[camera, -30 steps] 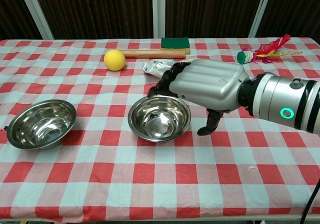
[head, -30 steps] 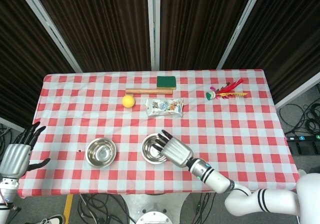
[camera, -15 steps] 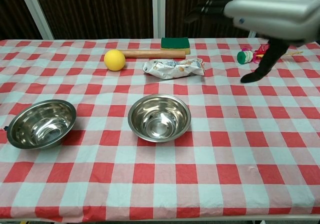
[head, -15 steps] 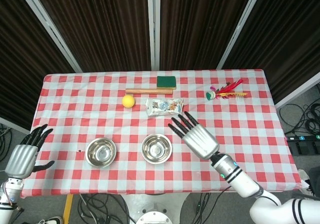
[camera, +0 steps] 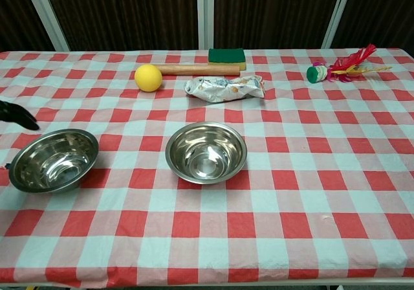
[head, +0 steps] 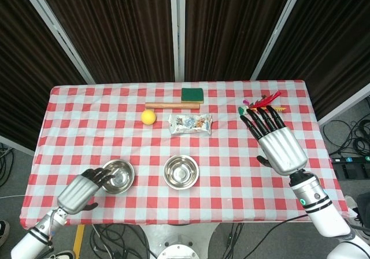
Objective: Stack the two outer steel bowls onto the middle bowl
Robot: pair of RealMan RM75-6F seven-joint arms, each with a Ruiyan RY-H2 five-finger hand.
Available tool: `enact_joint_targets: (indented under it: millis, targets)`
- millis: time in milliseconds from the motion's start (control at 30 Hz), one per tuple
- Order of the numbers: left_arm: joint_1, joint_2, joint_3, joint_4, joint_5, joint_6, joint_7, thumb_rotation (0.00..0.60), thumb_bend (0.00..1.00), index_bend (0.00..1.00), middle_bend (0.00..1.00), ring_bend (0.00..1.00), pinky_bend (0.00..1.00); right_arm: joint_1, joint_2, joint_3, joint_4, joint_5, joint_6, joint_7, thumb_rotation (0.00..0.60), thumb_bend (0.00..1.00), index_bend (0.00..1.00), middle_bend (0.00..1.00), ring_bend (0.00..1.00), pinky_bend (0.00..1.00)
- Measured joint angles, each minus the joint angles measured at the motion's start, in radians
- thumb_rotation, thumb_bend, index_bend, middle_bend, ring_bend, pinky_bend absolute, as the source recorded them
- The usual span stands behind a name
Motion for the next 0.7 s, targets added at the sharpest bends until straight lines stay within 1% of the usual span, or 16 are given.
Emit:
enact_joint_targets:
  millis: [133,267,567,700]
  targets:
    - [-0.051,-0.066,-0.001,-0.001,0.016,-0.073,0.063,0.600,0.14,0.26,0.29,0.23,0.32,-0.012,0.008,0.001,0.008,-0.003,-0.002,0.026,0.600,0.00,0.00,0.04,0.00,0.00]
    - [-0.087,-0.126,-0.014,0.047,0.003,-0.118,0.082,0.600,0.15,0.27,0.30,0.25,0.33,-0.018,0.010,0.001,0.018,-0.001,-0.006,0.034,0.600,0.00,0.00,0.04,0.00,0.00]
    - [-0.109,-0.177,-0.037,0.171,-0.073,-0.130,0.054,0.600,0.15,0.29,0.31,0.26,0.35,-0.027,0.006,0.006,0.037,0.007,-0.014,0.054,0.600,0.00,0.00,0.04,0.00,0.00]
    - [-0.103,-0.181,-0.036,0.185,-0.088,-0.108,0.038,0.600,0.15,0.31,0.36,0.31,0.40,-0.025,0.004,0.009,0.041,0.012,-0.022,0.054,0.600,0.00,0.00,0.04,0.00,0.00]
